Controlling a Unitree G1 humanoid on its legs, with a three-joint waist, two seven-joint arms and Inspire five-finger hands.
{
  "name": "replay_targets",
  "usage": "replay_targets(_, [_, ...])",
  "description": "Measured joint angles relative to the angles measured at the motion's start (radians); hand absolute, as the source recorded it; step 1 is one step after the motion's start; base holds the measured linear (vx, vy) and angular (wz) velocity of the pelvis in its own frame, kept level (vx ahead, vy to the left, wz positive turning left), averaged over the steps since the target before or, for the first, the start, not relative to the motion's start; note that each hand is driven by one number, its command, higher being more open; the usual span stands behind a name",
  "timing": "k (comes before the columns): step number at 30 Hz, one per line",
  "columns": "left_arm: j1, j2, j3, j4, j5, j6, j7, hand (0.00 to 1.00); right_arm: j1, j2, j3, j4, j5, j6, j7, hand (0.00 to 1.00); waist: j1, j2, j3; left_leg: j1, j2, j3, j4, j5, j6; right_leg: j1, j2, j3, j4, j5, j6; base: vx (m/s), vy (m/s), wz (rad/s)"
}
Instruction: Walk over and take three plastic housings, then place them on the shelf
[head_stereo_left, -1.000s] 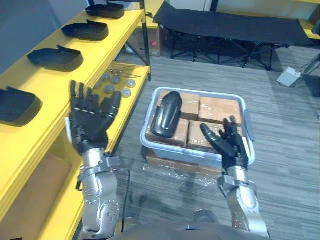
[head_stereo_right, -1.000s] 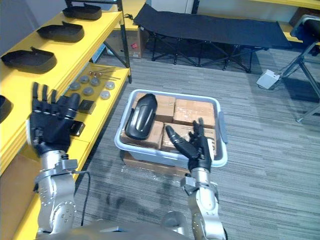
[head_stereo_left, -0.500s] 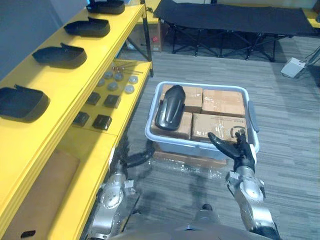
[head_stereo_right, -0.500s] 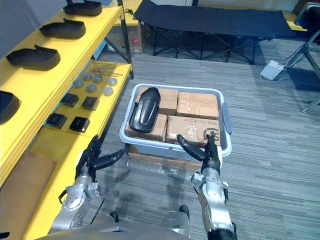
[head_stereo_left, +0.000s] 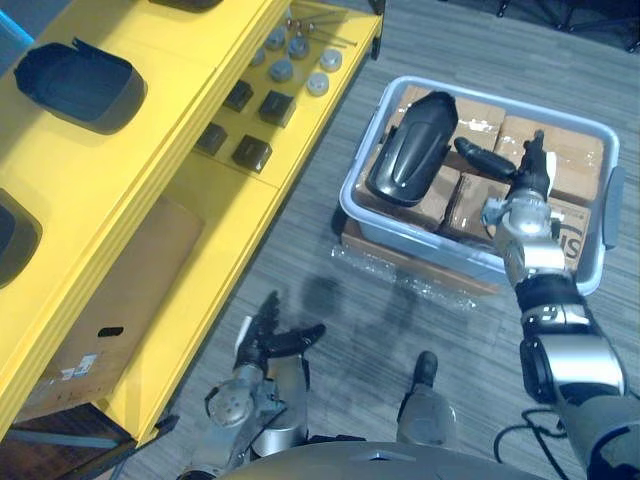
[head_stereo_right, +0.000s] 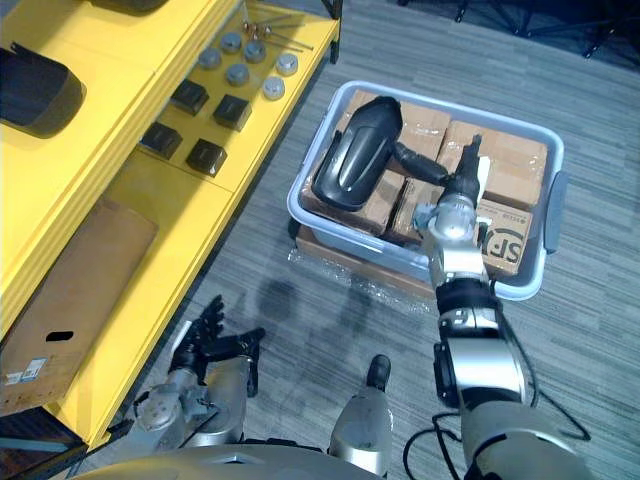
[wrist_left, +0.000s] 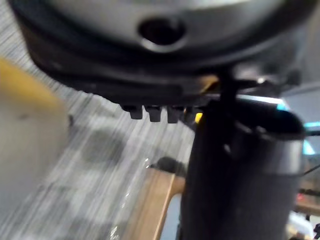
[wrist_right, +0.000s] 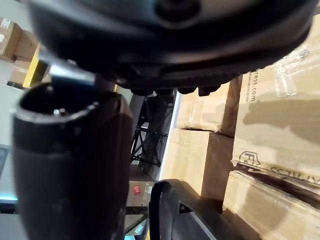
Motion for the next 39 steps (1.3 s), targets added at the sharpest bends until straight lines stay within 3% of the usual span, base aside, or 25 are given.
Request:
replay_targets(3, [-0.022, -0.007, -0.002, 0.047, -0.005, -0.063, -0.013, 1.00, -0.082, -0.040, 0.038, 0.056, -0.001, 0.047, 0.001, 1.00, 0.019, 0.026, 0.019, -0.002, 0.000, -0.003, 0.007, 0.000, 0.000, 0.001, 0.000, -0.003, 0.001, 0.000, 0.000, -0.02, 0.000, 0.00])
replay_targets(9, [-0.070, -0.005, -0.031, 0.105, -0.043, -0.115, -0.021, 1.00, -0.222, -0.107, 0.100, 0.199, -0.002, 0.154, 0.005, 1.00, 0.046, 0.064, 0.053, -0.043, 0.000, -0.027, 0.030, 0.000, 0.000, -0.022, 0.002, -0.024, 0.017, 0.000, 0.001, -0.05, 0.000, 0.08])
replay_targets(18, [-0.128, -0.010, -0.069, 0.154, -0.087, -0.152, -0.011, 1.00, -0.370, -0.153, 0.201, 0.301, -0.006, 0.229, 0.037, 1.00, 0.095, 0.108, 0.083, -0.090, -0.001, -0.034, 0.047, 0.005, 0.007, -0.082, -0.004, -0.034, 0.061, -0.001, 0.001, -0.01, 0.002, 0.01])
replay_targets(19, [-0.129, -0.012, -0.070, 0.156, -0.093, -0.152, -0.009, 1.00, -0.380, -0.164, 0.216, 0.316, -0.007, 0.237, 0.042, 0.00, 0.101, 0.109, 0.082, -0.098, -0.002, -0.035, 0.049, 0.006, 0.008, -0.092, -0.006, -0.043, 0.072, -0.002, 0.000, -0.03, 0.002, 0.08])
replay_targets(24, [-0.153, -0.007, -0.077, 0.177, -0.114, -0.151, 0.012, 1.00, -0.387, -0.221, 0.271, 0.345, -0.110, 0.254, 0.072, 0.00, 0.117, 0.109, 0.082, -0.123, -0.008, -0.051, 0.068, 0.006, 0.009, -0.112, -0.016, -0.065, 0.106, -0.015, 0.000, -0.03, 0.009, 0.07])
replay_targets(26, [-0.155, -0.004, -0.077, 0.192, -0.120, -0.153, 0.016, 1.00, -0.388, -0.256, 0.280, 0.348, -0.126, 0.269, 0.133, 0.00, 0.119, 0.111, 0.081, -0.134, -0.009, -0.057, 0.076, 0.006, 0.009, -0.116, -0.017, -0.076, 0.107, -0.019, -0.001, -0.06, 0.001, 0.04])
replay_targets(32, [-0.155, 0.000, -0.077, 0.192, -0.149, -0.153, 0.014, 1.00, -0.396, -0.257, 0.314, 0.375, -0.296, 0.359, 0.201, 0.00, 0.129, 0.112, 0.081, -0.152, -0.013, -0.078, 0.083, 0.010, 0.010, -0.119, -0.018, -0.096, 0.117, -0.021, -0.002, -0.03, -0.001, 0.10])
replay_targets(39, [-0.155, 0.019, -0.105, 0.193, -0.151, -0.150, 0.015, 1.00, -0.397, -0.251, 0.300, 0.413, -0.436, 0.415, 0.247, 0.00, 0.150, 0.111, 0.081, -0.150, -0.016, -0.086, 0.085, 0.015, 0.012, -0.107, -0.020, -0.110, 0.119, -0.022, -0.002, 0.00, 0.000, 0.05])
